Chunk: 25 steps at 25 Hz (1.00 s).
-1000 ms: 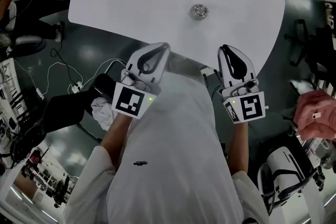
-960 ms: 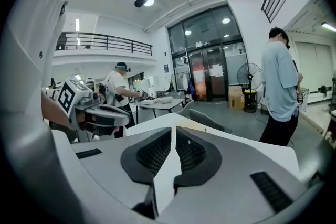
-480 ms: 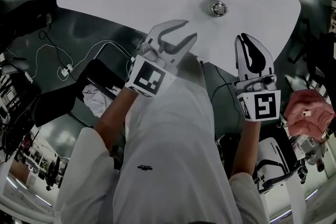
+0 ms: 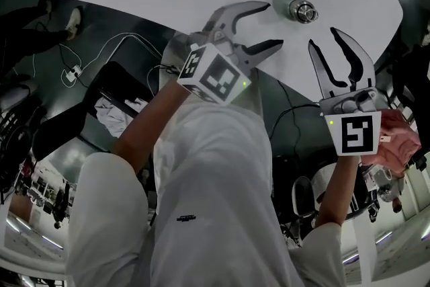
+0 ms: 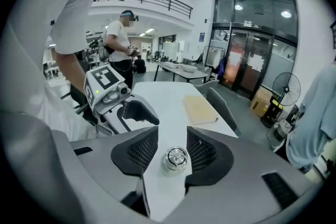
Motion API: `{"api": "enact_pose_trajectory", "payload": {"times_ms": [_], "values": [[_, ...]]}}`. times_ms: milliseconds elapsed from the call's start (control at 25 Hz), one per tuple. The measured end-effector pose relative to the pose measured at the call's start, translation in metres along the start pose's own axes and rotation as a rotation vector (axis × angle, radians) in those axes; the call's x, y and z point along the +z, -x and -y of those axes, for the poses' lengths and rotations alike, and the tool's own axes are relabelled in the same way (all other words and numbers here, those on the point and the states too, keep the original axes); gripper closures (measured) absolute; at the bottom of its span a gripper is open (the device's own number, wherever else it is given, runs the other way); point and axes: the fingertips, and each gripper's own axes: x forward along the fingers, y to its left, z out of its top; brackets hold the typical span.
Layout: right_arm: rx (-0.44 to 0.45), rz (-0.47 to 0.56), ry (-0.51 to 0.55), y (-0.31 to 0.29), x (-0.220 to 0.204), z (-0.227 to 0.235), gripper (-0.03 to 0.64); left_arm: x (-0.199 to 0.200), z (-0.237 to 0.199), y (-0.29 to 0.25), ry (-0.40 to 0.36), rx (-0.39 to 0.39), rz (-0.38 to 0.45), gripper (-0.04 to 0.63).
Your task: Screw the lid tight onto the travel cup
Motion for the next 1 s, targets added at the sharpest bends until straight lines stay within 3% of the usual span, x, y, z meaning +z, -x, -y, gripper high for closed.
{"api": "enact_pose_trajectory", "payload": {"times_ms": [360,600,840,1000], "values": [[0.143,-0.169,0.163,-0.030,-0.028,0.003,0.420,-0.024,-0.008,-0.058,-0.150,-0.100,-0.016,0.259],[0.252,-0.248,0.349,-0.047,-0.047,-0.004,0.413,-0.033,-0.011,-0.087,-0.225,-0.172,0.005,0.236],[0.386,-0.370,0.588,-0.051,-0.061,-0.004,0.385,-0.040,-0.001,-0.107,-0.282,-0.246,0.014,0.219],[0.429,-0.429,0.820,-0.061,-0.072,0.001,0.383,-0.040,0.002,-0.119,-0.282,-0.254,0.028,0.216]]}}
